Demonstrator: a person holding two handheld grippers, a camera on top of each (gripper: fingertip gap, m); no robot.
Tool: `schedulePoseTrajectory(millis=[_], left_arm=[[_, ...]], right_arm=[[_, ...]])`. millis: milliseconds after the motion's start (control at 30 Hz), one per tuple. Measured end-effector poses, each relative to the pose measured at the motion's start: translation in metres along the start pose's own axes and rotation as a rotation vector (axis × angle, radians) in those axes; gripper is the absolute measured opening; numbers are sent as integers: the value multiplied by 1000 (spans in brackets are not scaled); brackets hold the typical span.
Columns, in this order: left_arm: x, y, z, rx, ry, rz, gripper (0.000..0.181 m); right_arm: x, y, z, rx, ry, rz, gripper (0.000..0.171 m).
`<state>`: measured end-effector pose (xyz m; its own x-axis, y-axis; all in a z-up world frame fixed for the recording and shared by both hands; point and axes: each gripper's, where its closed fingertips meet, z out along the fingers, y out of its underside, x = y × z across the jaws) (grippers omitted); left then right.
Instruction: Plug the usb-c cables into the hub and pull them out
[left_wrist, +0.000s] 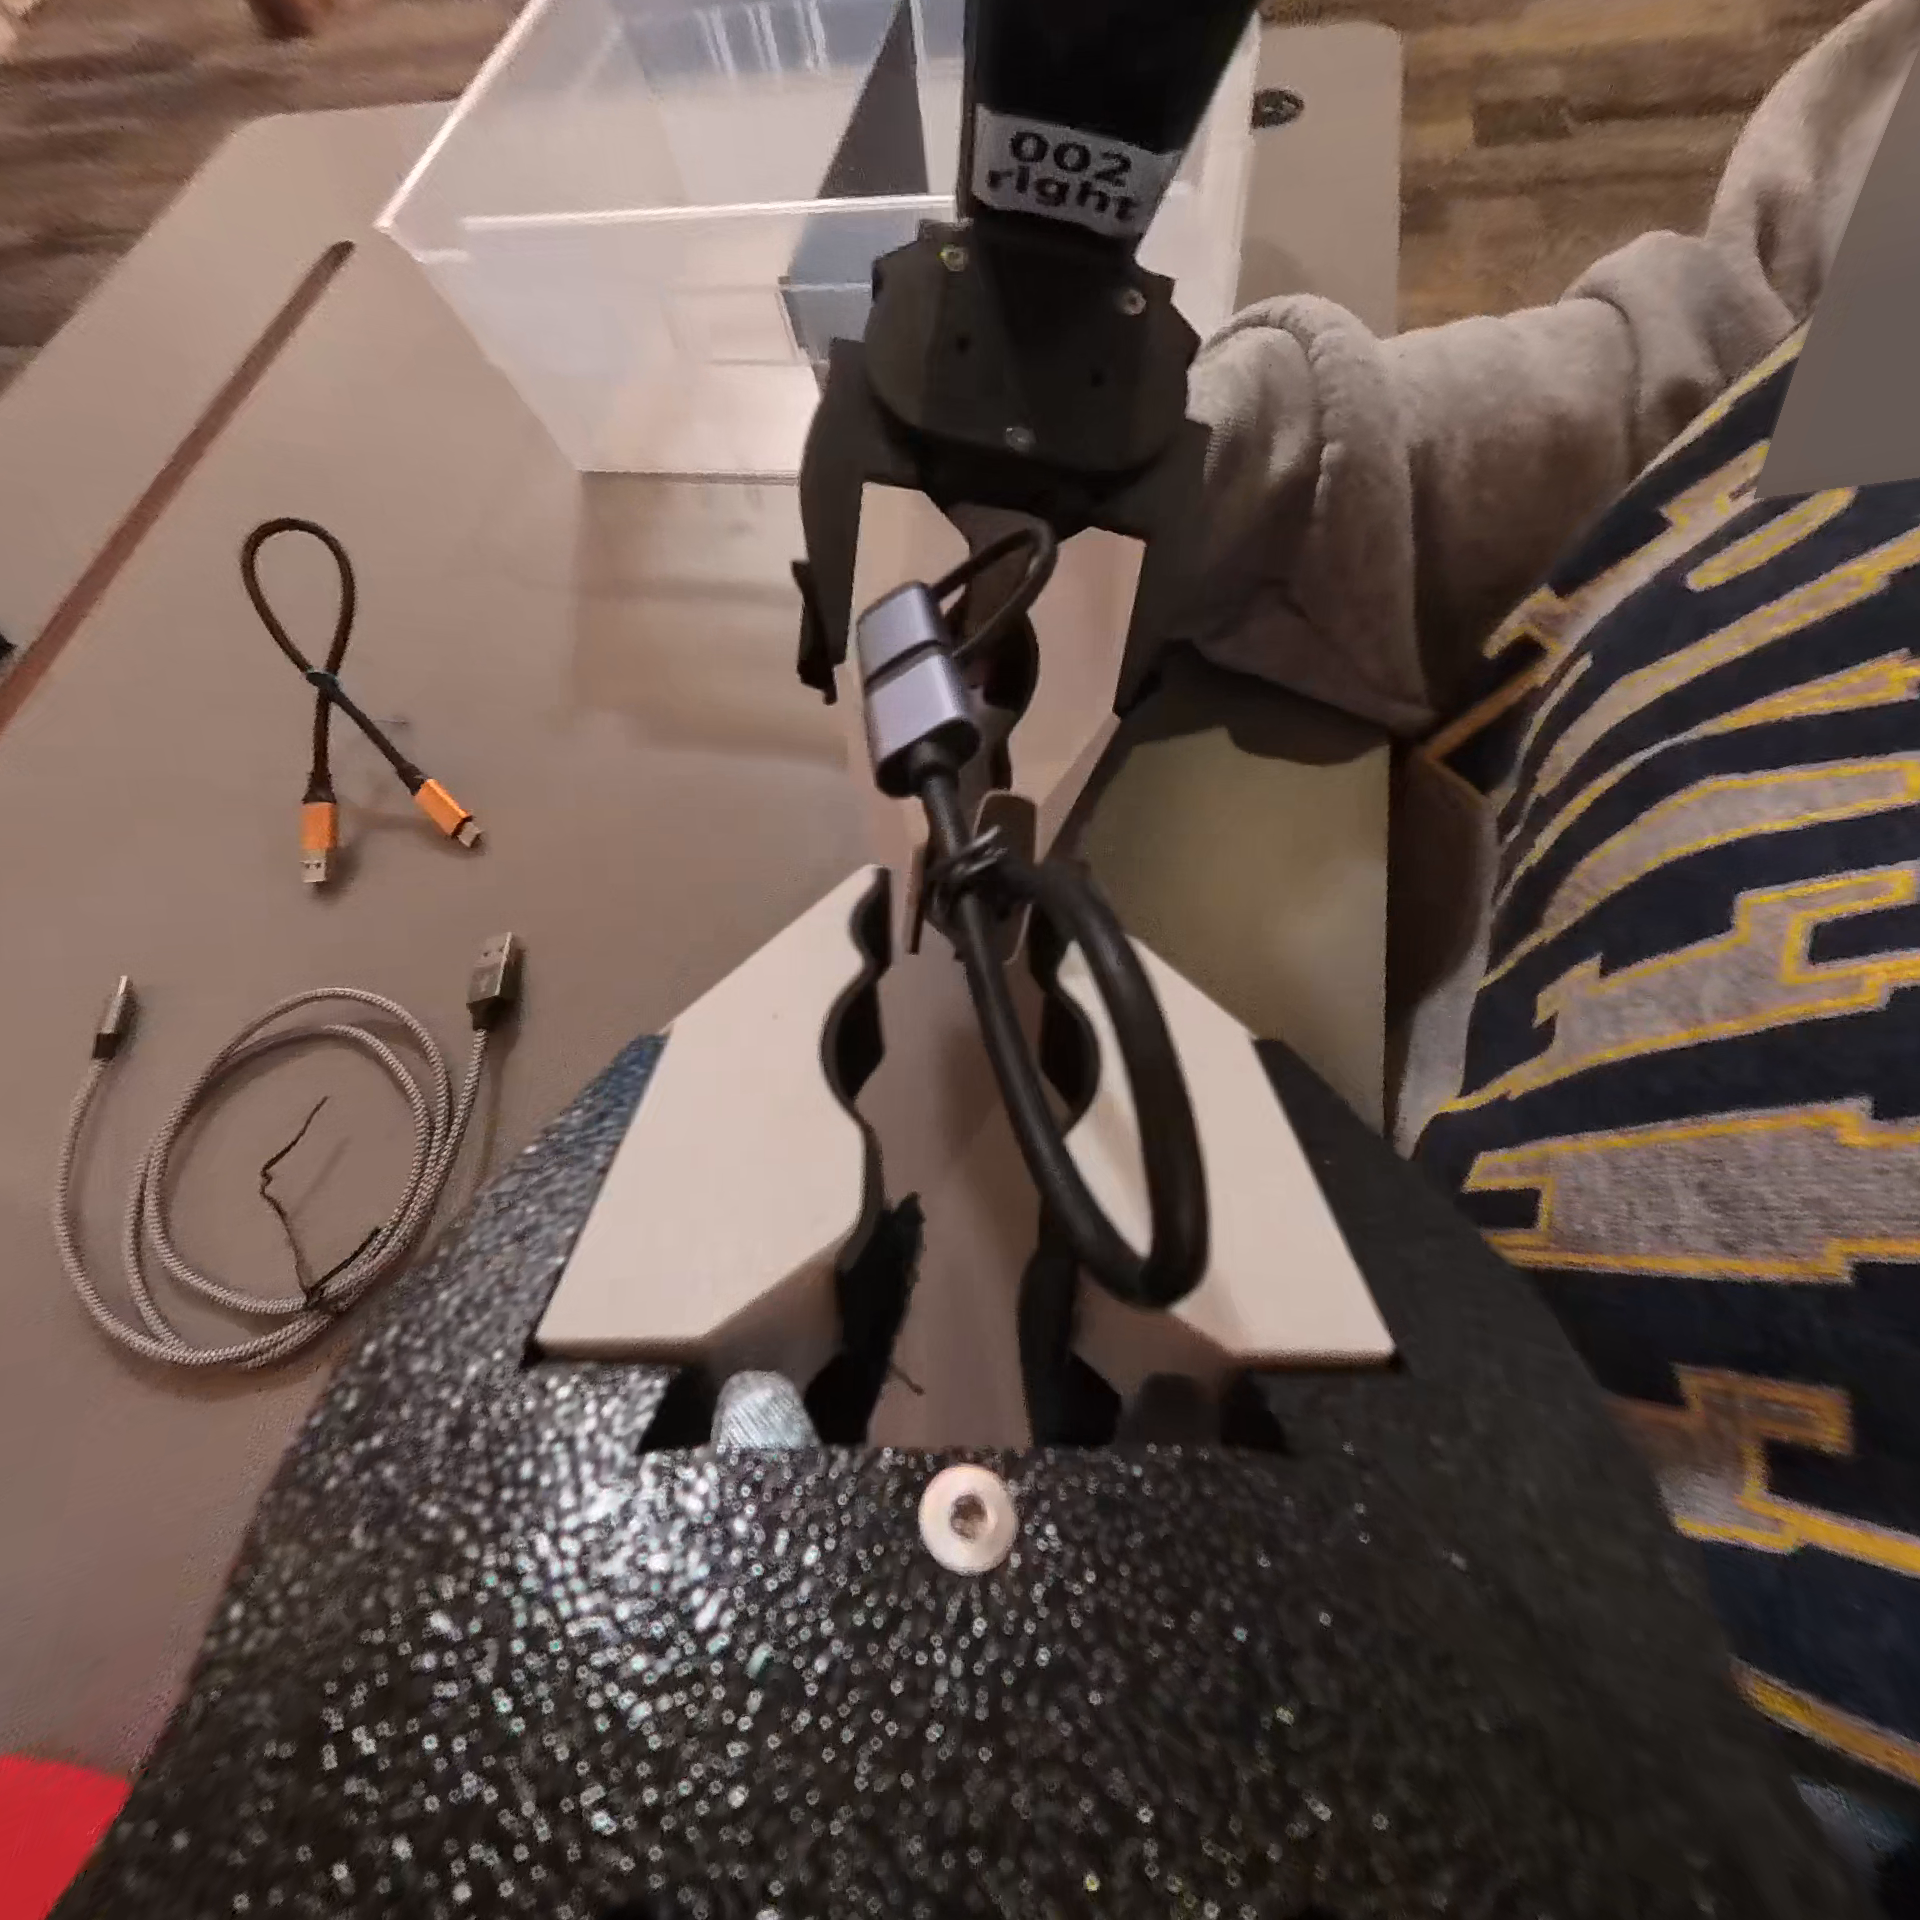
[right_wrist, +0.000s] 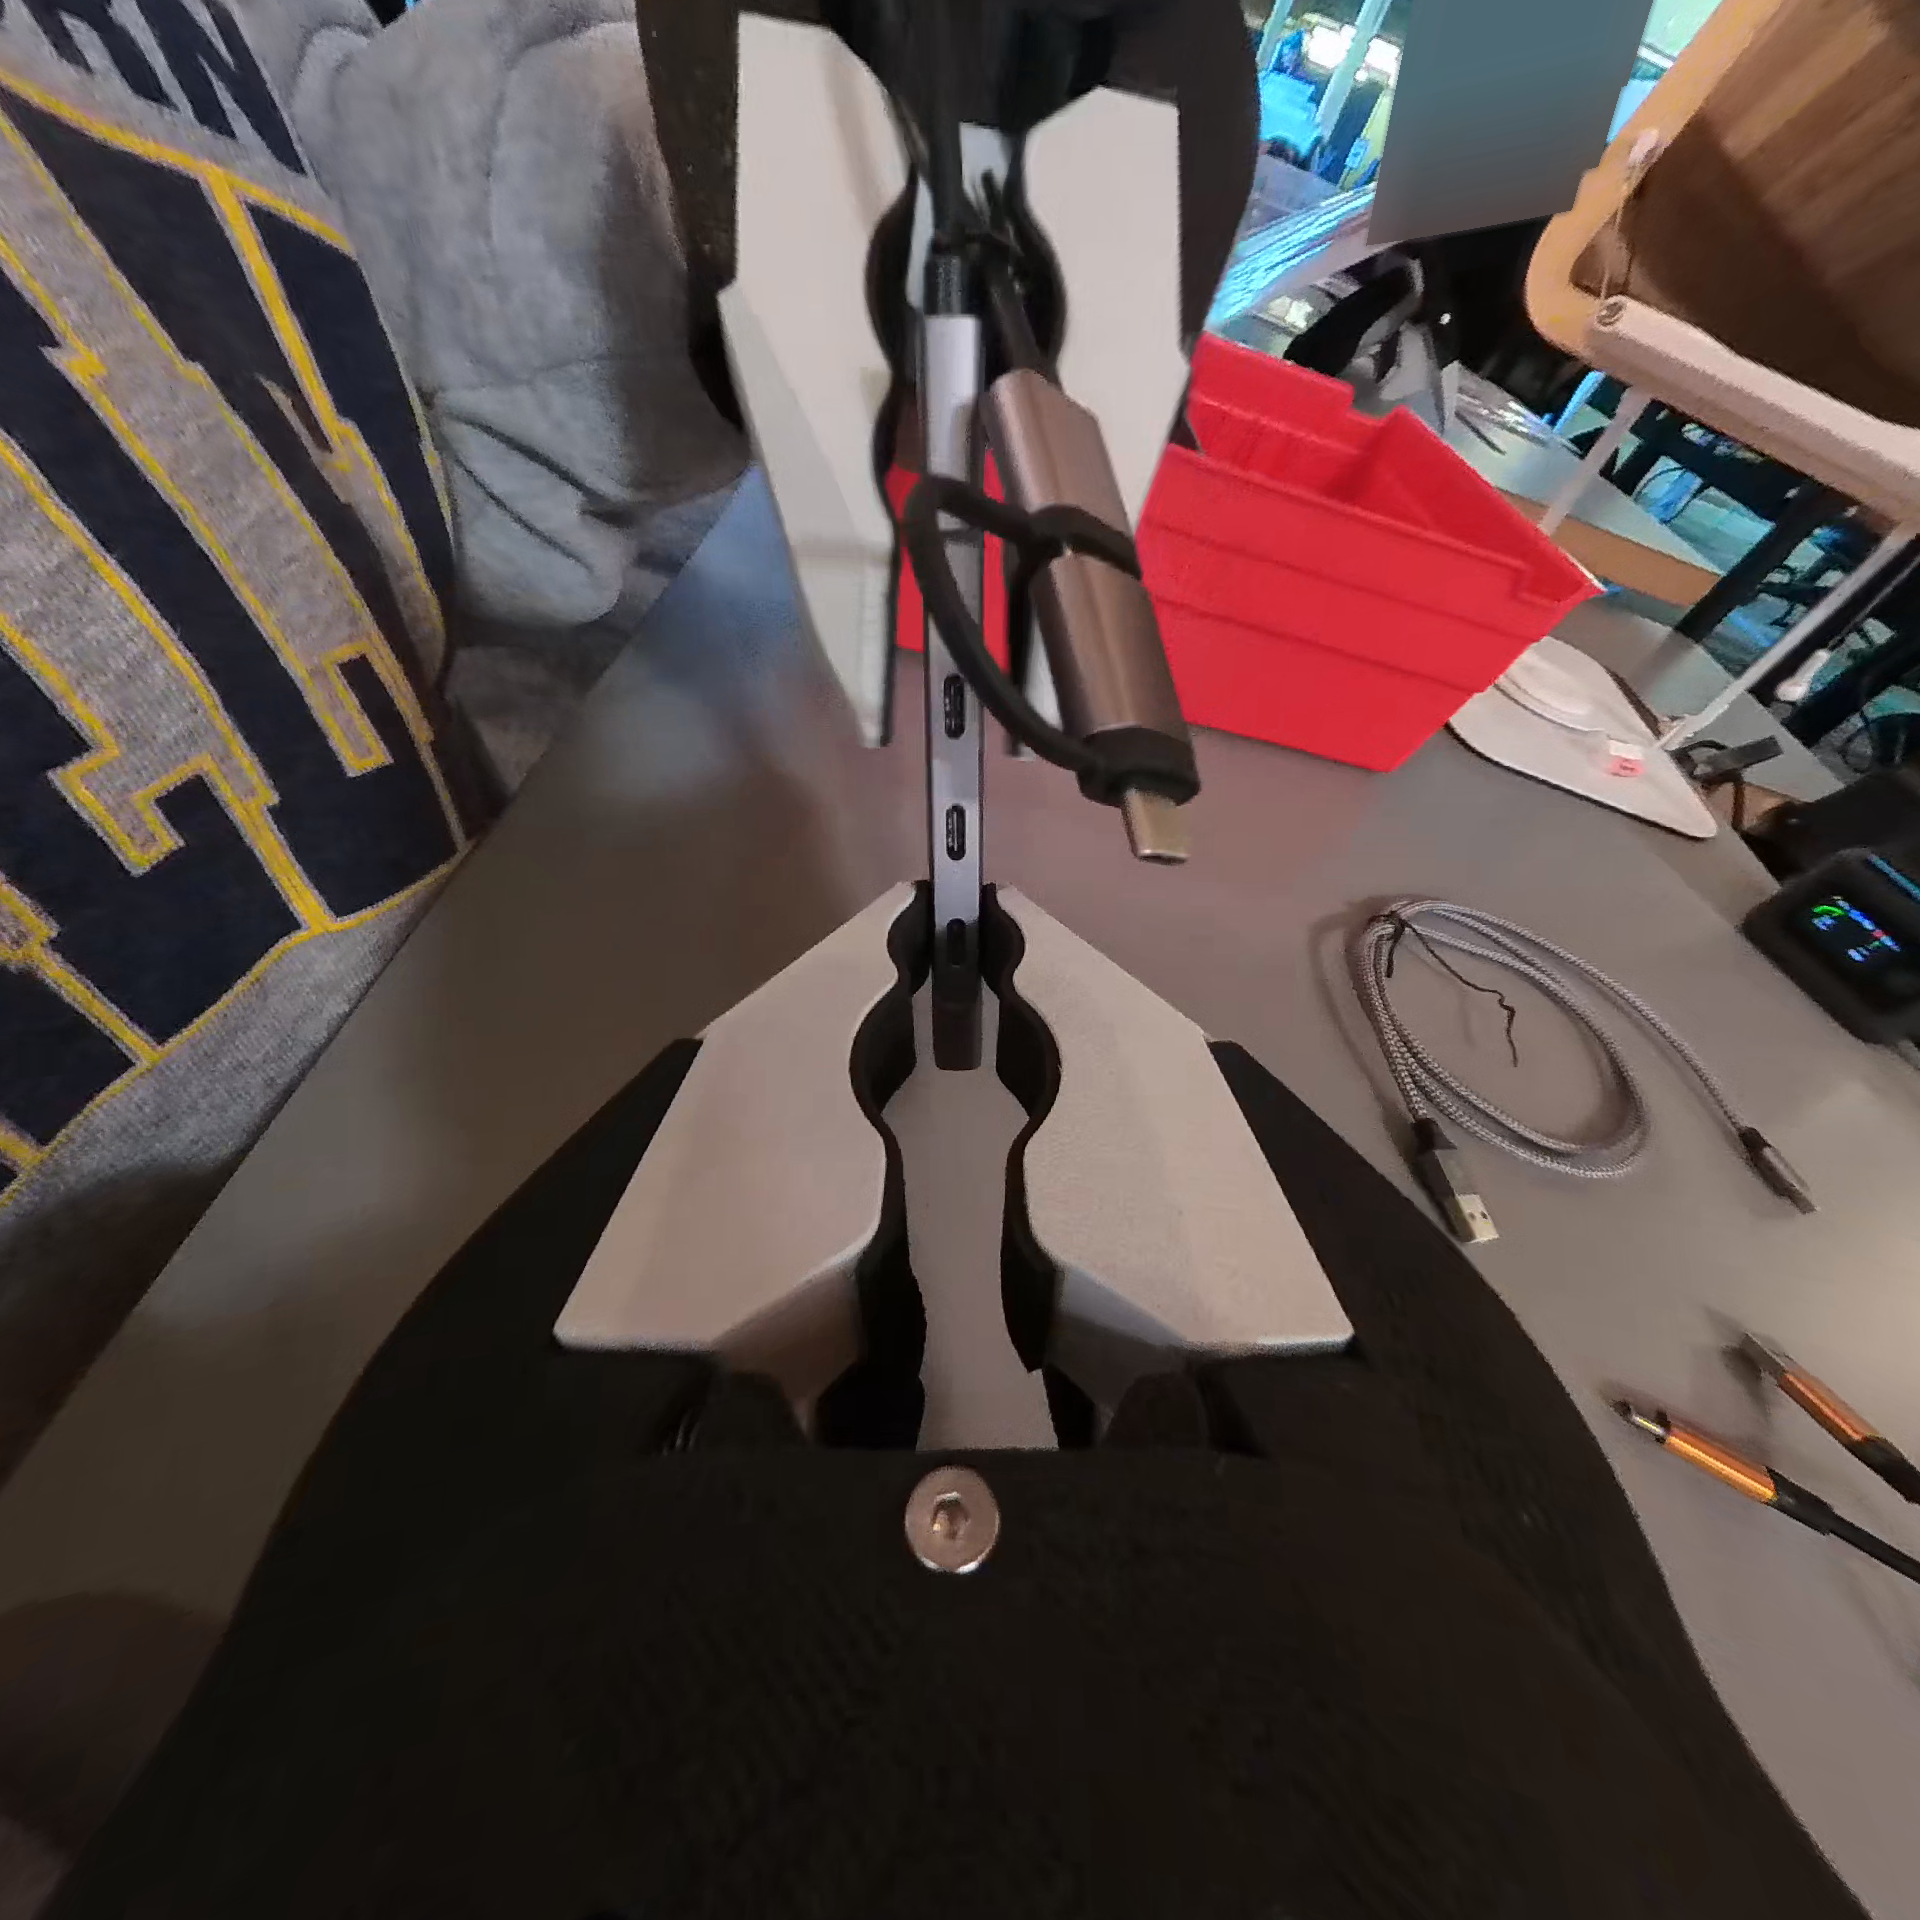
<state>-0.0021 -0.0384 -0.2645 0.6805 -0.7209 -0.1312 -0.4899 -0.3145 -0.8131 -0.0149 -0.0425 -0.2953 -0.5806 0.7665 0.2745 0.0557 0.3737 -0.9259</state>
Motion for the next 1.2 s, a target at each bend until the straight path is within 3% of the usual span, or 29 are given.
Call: schedulePoseTrajectory(millis=[33, 133, 200, 267, 400, 467, 767, 900, 967, 1033, 1200], left_arm=[[3, 0, 1, -1, 15, 10, 10], [-2, 0, 1, -8, -30, 43, 7], [-10, 5, -2, -32, -82, 55, 7], [-16, 9, -7, -35, -115, 62, 8], [-9, 0, -13, 47, -89, 57, 8], [-7, -1, -12, 58, -82, 63, 8], [-3, 12, -2, -61, -86, 96, 13], [-10, 4, -3, -9, -152, 104, 8], [-18, -1, -3, 27, -211, 94, 7], [-38, -5, -8, 68, -378, 101, 7], [-79, 7, -18, 79, -780, 241, 7]], right_arm=[[-1, 1, 1, -5, -5, -1, 6], [1, 0, 1, 7, 4, 20, 7], [6, -6, -3, 48, 22, 60, 25], [13, -6, -7, 54, 39, 95, 32], [15, 7, -5, -37, 79, 29, 23], [11, 7, -3, -39, 71, 0, 9], [6, 14, -1, -103, 60, -33, 7], [17, 8, -9, -58, 122, -14, 11], [31, 4, -18, -32, 203, 6, 25], [48, 2, -29, -22, 313, -7, 31], [83, -6, -56, 24, 606, -89, 25]])
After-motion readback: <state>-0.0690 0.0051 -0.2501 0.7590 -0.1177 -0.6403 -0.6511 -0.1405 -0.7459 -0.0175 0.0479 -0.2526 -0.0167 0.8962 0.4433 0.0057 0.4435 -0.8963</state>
